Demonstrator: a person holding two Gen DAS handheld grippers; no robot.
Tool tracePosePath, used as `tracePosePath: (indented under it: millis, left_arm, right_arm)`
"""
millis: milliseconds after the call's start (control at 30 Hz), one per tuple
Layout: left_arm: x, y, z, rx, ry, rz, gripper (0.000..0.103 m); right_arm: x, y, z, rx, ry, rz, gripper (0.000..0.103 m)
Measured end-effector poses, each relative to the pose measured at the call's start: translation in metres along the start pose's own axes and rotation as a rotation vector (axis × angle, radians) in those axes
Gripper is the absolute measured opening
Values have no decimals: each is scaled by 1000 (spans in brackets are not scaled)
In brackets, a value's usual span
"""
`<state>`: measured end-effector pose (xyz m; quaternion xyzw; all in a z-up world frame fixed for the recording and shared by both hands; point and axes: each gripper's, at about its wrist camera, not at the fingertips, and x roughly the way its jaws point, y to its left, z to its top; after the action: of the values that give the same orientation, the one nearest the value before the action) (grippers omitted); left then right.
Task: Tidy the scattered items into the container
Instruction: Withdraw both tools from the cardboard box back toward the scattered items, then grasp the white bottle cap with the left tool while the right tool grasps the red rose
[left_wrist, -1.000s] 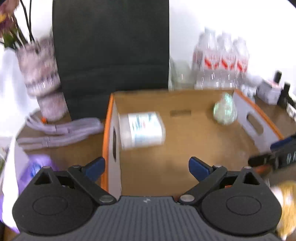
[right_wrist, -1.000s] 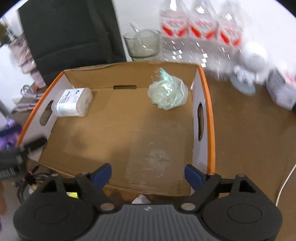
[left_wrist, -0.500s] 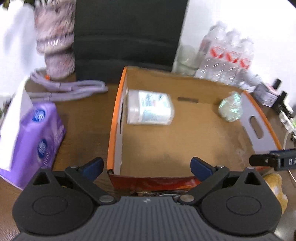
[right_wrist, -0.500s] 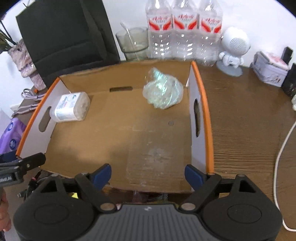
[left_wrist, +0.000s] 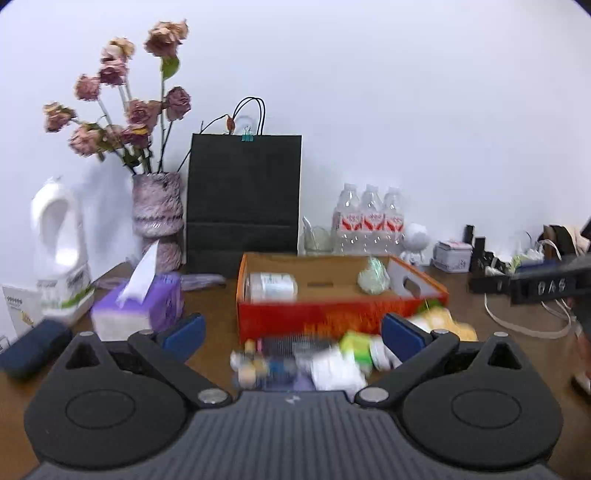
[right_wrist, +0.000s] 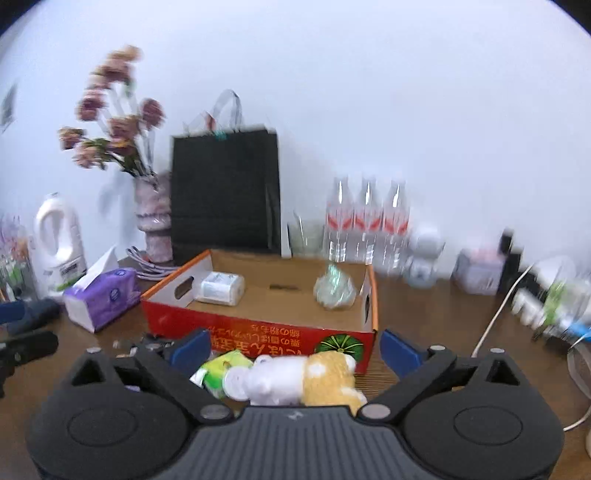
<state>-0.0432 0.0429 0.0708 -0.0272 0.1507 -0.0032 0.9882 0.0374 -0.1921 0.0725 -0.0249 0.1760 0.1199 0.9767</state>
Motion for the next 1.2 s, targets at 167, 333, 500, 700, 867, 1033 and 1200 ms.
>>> tracePosePath:
  millis: [167,333,500,700,867,1033,1200]
  left_arm:
    - [-19,8,-48,-67,47,13,103]
    - [-4,6,-56,-42,192,2,102]
    - [5,18,-70,-100,301,-23,62]
    - [7,18,-74,-90,313,-35,41]
    - [4,12,-75,-72,304,-23,41]
    - [-4,14,-74,-78,250,4,41]
    - [-16,5,-74,-37,224,25,41]
  right_arm:
    - [-49,18,-48,17,-86,-48,103]
    - [-52,35,-65,-95,-57,-71,103]
    - [-23,36,-73,0,131,0,103]
    - [26,52,-70,-4,227,56,90]
    - [72,66,-64,-4,296,46,59]
    - [63,73,-63,-24,278,80,36]
    - [-5,61,-73,29,204,130,36]
